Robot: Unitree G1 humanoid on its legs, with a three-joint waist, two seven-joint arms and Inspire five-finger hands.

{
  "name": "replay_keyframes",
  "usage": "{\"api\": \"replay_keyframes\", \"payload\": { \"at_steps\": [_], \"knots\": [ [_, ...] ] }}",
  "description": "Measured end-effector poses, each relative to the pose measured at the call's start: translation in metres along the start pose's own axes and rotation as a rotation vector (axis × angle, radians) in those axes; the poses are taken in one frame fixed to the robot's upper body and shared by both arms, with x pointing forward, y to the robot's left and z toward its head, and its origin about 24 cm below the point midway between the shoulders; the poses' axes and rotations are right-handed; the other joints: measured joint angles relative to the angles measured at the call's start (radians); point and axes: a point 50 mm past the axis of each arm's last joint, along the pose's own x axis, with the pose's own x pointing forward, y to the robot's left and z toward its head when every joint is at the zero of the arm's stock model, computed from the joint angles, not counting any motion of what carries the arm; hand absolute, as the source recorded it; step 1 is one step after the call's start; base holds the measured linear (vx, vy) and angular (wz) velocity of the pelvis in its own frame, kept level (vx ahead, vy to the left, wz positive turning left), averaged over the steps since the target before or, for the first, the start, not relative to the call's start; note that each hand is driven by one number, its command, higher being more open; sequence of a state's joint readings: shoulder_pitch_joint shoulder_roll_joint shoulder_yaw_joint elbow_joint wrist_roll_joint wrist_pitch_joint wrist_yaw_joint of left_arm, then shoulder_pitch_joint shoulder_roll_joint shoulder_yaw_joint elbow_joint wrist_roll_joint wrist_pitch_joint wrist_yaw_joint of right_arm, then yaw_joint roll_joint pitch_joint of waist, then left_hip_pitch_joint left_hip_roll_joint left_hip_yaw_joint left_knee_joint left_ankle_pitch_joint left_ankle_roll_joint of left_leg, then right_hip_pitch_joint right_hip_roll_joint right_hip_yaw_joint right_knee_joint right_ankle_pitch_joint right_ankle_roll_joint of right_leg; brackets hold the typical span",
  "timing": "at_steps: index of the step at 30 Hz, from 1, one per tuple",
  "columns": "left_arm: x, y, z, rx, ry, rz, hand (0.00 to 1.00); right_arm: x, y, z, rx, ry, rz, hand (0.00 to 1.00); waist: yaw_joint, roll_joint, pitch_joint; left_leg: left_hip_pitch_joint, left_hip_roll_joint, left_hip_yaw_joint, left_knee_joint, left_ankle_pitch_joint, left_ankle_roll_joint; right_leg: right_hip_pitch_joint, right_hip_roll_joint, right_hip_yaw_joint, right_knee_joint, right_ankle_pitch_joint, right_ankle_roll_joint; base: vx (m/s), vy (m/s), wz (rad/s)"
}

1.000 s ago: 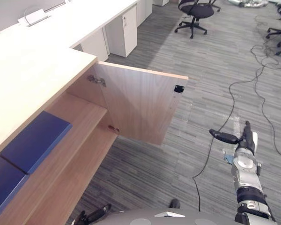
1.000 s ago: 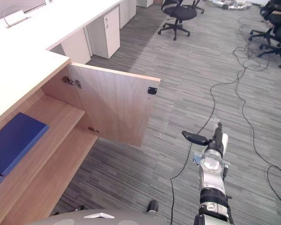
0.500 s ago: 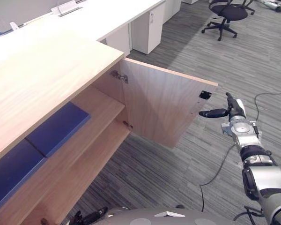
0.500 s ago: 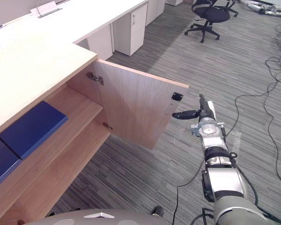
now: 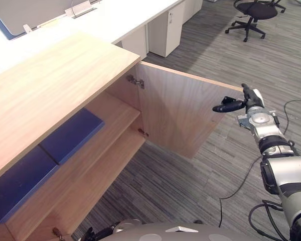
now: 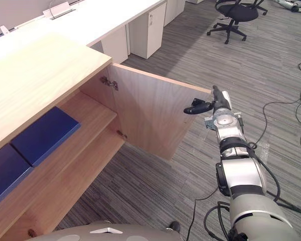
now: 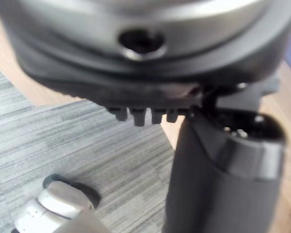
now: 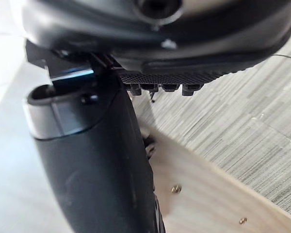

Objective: Walk over to the cabinet, pick up the folder, carry it to the office cabinet, place the folder inside the office cabinet, then close the office cabinet door

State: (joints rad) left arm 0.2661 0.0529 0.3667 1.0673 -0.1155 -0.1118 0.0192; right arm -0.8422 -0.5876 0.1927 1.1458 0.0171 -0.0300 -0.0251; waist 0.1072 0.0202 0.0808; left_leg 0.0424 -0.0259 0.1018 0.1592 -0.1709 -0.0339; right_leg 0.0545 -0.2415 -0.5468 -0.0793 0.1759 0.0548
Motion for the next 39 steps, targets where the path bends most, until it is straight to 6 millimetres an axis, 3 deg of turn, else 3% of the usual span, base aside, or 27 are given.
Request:
{"api": "replay_keyframes", "payload": {
  "at_steps": [7, 9, 11, 14, 15, 19, 24, 28, 35, 39],
  "knots": [
    [-0.002, 0.001, -0.004, 0.013, 0.002, -0.020, 1.00, -0.006, -0.009, 0.018, -0.407, -0.098, 0.177, 1.00, -0.004, -0.005, 0.024, -0.002, 0.007, 0.001, -0.044, 0.012, 0.014, -0.029, 0.010, 0.003, 0.000, 0.005, 0.009, -0.09, -0.045, -0.06],
    [-0.002, 0.001, 0.000, 0.013, -0.013, -0.034, 1.00, -0.010, -0.011, 0.023, -0.468, -0.119, 0.256, 1.00, -0.003, -0.007, 0.025, -0.013, 0.018, 0.001, -0.042, 0.012, 0.014, -0.037, 0.021, 0.003, -0.001, 0.005, 0.009, -0.10, -0.085, -0.03],
    [-0.001, 0.001, 0.004, -0.004, -0.026, -0.057, 1.00, -0.017, -0.002, 0.028, -0.459, -0.139, 0.419, 1.00, -0.003, -0.009, 0.026, -0.017, 0.040, 0.001, -0.040, 0.011, 0.014, -0.040, 0.043, 0.003, -0.001, 0.003, 0.006, -0.09, -0.098, -0.05],
    [-0.001, 0.000, 0.006, -0.043, -0.033, -0.075, 1.00, -0.028, 0.020, 0.032, -0.395, -0.194, 0.580, 1.00, -0.002, -0.010, 0.026, -0.021, 0.063, 0.003, -0.039, 0.014, 0.010, -0.042, 0.066, 0.003, -0.001, -0.015, 0.004, -0.09, -0.121, -0.06],
    [-0.001, -0.001, 0.007, -0.055, -0.038, -0.078, 1.00, -0.037, 0.036, 0.036, -0.392, -0.237, 0.659, 1.00, -0.001, -0.009, 0.026, -0.023, 0.076, 0.003, -0.038, 0.018, 0.001, -0.043, 0.078, 0.003, -0.006, -0.024, 0.008, -0.09, -0.133, -0.02],
    [0.000, -0.001, 0.010, -0.082, -0.049, -0.079, 1.00, -0.064, 0.068, 0.047, -0.411, -0.335, 0.882, 1.00, 0.000, -0.014, 0.022, -0.041, 0.110, 0.002, -0.041, 0.031, -0.022, -0.063, 0.111, 0.001, -0.006, -0.036, -0.009, -0.09, -0.130, -0.03],
    [0.000, -0.001, 0.010, -0.087, -0.051, -0.089, 1.00, -0.123, 0.121, 0.055, -0.447, -0.435, 1.345, 1.00, 0.032, -0.035, -0.007, -0.056, 0.147, -0.025, -0.087, 0.078, -0.058, -0.083, 0.153, -0.028, -0.005, -0.057, -0.040, -0.02, -0.098, 0.16],
    [-0.001, 0.000, 0.009, -0.089, -0.047, -0.097, 1.00, -0.171, 0.142, 0.065, -0.423, -0.547, 1.643, 1.00, 0.060, -0.058, -0.031, -0.052, 0.148, -0.034, -0.113, 0.099, -0.065, -0.089, 0.154, -0.035, -0.001, -0.058, -0.043, 0.05, 0.004, 0.10],
    [0.000, 0.003, 0.018, -0.043, -0.077, -0.112, 1.00, -0.174, 0.140, 0.074, -0.355, -0.585, 1.639, 1.00, 0.062, -0.108, -0.072, -0.053, 0.138, -0.022, -0.114, 0.102, -0.060, -0.091, 0.138, -0.020, -0.006, -0.050, -0.035, -0.03, 0.061, -0.03],
    [0.001, 0.002, 0.022, -0.023, -0.090, -0.132, 1.00, -0.174, 0.139, 0.067, -0.300, -0.570, 1.625, 1.00, 0.071, -0.110, -0.081, -0.053, 0.140, -0.015, -0.112, 0.101, -0.059, -0.094, 0.140, -0.013, -0.006, -0.048, -0.036, -0.02, 0.023, -0.06]
  ]
}}
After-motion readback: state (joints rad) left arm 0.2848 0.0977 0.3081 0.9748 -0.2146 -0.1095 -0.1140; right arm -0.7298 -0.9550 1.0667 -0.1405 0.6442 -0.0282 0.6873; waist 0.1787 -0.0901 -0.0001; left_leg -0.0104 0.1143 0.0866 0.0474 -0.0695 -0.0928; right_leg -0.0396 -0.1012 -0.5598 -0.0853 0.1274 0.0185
